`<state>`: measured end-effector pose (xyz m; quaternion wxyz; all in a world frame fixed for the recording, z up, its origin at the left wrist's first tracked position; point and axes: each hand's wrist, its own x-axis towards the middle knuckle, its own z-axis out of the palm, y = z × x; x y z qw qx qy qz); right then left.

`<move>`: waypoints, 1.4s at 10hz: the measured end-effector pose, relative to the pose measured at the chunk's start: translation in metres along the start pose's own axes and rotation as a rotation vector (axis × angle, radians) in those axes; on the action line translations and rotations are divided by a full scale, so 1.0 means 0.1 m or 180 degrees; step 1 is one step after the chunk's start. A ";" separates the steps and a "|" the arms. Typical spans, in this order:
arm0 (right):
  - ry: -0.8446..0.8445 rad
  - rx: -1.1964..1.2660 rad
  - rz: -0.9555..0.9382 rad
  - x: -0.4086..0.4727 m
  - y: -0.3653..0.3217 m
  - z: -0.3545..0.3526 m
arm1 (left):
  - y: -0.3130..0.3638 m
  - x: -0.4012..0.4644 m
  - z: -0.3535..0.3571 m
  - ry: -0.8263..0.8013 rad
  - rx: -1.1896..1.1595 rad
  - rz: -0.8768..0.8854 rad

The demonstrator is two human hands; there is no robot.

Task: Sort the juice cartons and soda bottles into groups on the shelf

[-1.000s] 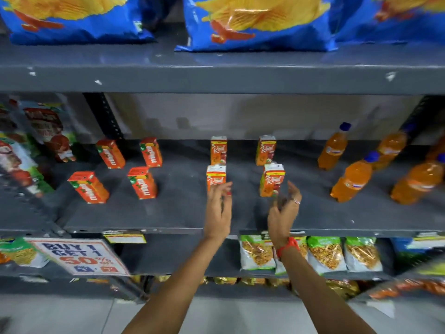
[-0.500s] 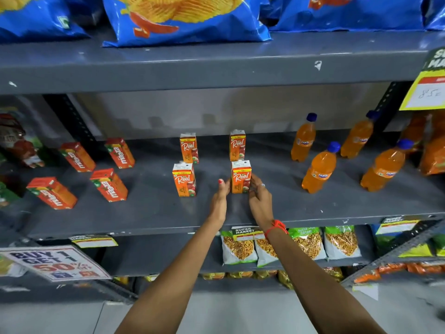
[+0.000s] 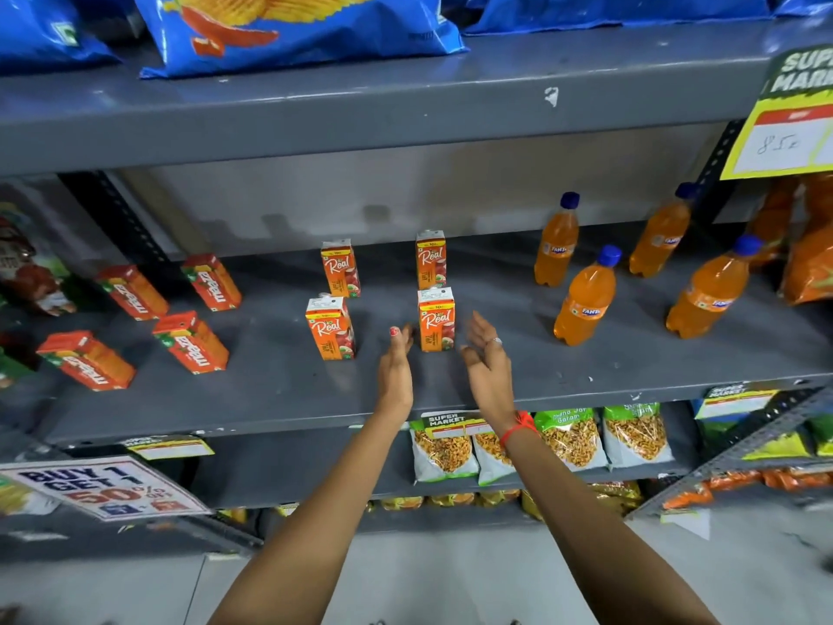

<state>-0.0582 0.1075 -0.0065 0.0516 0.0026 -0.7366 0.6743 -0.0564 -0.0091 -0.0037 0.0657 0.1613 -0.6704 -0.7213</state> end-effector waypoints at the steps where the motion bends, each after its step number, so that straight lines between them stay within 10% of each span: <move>1: 0.0413 0.0339 -0.0043 -0.13 0.05 -0.31 | -0.07 -0.14 0.09 0.0559 0.0098 0.0275; 2: 0.1254 0.0520 -0.0234 -0.17 0.05 -0.70 | -0.05 -0.34 0.32 0.1038 0.0340 0.0960; 4: 0.1423 0.0330 -0.0108 0.11 -0.03 -1.30 | 0.03 -0.33 1.13 -0.0011 0.0574 0.1813; 6: 0.0556 -0.0009 0.0189 0.37 0.03 -1.56 | 0.07 -0.01 1.91 -0.1076 -0.0081 0.0101; 14: 0.0434 0.0236 0.0308 0.34 -0.01 -1.63 | 0.08 -0.21 1.90 -0.0932 0.0725 0.0127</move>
